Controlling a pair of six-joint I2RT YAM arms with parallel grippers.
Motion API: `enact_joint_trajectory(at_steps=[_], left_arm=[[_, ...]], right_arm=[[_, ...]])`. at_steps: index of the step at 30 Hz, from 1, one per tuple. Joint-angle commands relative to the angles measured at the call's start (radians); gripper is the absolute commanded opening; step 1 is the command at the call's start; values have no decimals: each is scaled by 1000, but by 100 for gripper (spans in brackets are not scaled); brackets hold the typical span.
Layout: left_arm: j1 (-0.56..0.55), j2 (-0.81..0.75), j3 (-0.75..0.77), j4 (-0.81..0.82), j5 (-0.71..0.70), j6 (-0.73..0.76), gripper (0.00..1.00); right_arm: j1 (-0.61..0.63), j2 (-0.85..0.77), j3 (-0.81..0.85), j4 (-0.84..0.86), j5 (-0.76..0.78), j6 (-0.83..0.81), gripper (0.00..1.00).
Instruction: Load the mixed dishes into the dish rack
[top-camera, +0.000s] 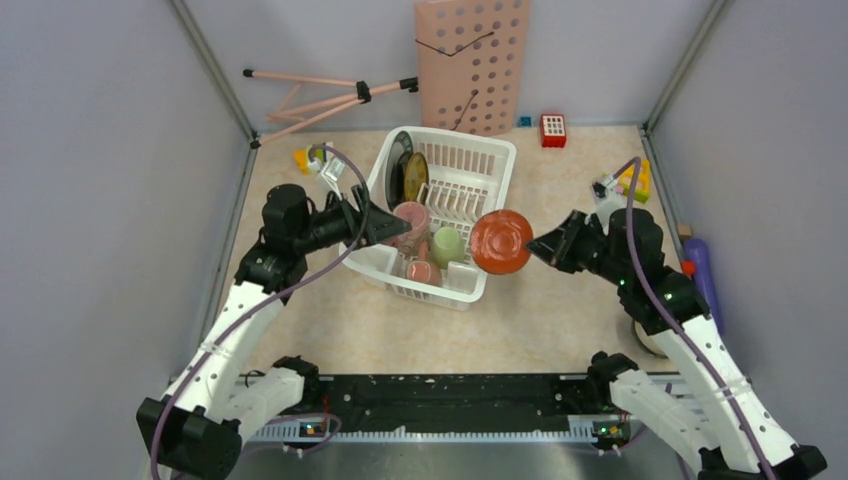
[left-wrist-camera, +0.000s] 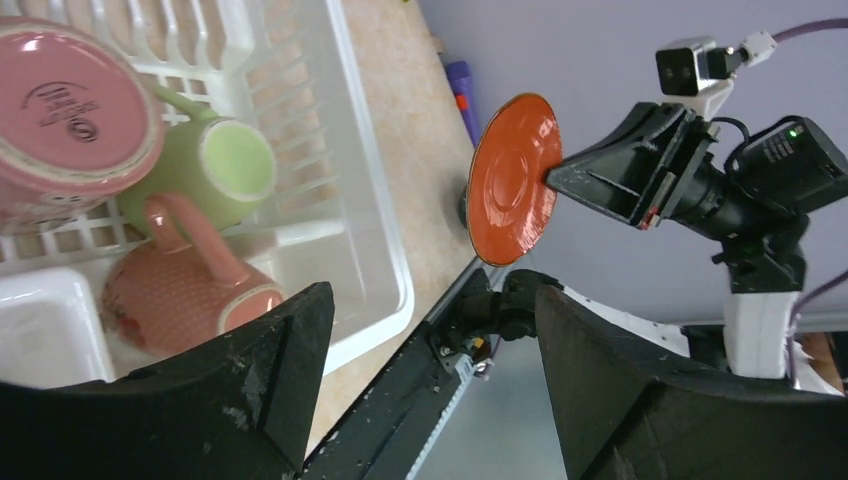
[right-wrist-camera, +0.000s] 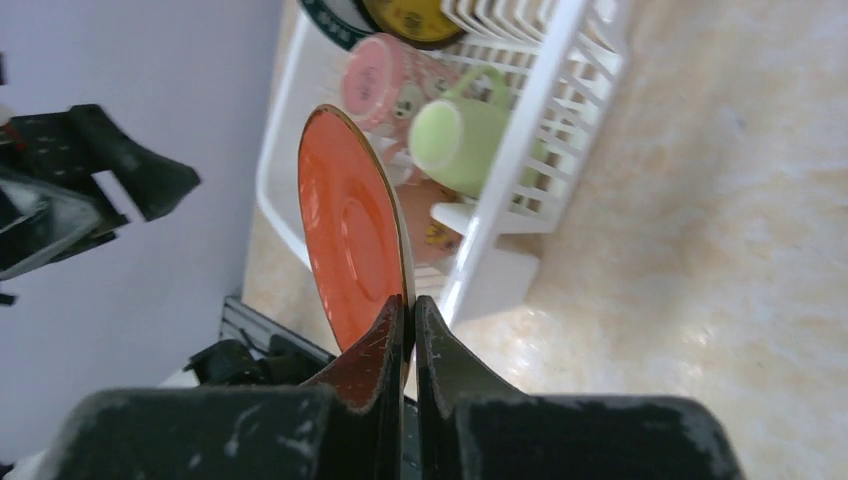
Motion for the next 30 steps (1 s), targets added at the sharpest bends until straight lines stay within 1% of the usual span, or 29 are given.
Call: enact_joint_trajectory(at_steps=[1, 4, 6, 8, 15, 19, 22, 27, 28, 30], left_arm=[[-2, 17, -5, 179, 115, -111, 76], [-1, 32, -14, 242, 144, -154, 70], [-2, 42, -19, 268, 154, -171, 68], [-2, 52, -19, 272, 157, -173, 68], [-8, 97, -16, 282, 152, -184, 69], [-18, 130, -10, 288, 143, -187, 71], [-30, 156, 0, 307, 142, -195, 67], [-53, 199, 37, 317, 141, -198, 66], [-55, 206, 42, 316, 137, -194, 62], [-58, 220, 49, 309, 132, -178, 47]], right_arm=[[-4, 53, -21, 361, -197, 80, 0], [-3, 110, -55, 534, -283, 133, 0], [-3, 140, -81, 645, -327, 167, 0], [-2, 172, -91, 701, -348, 186, 0], [1, 232, -83, 796, -398, 210, 0], [13, 259, -71, 809, -405, 203, 0], [32, 295, -60, 826, -420, 201, 0], [64, 352, -37, 860, -428, 193, 0], [66, 361, -34, 873, -432, 194, 0], [68, 370, -32, 892, -435, 197, 0]])
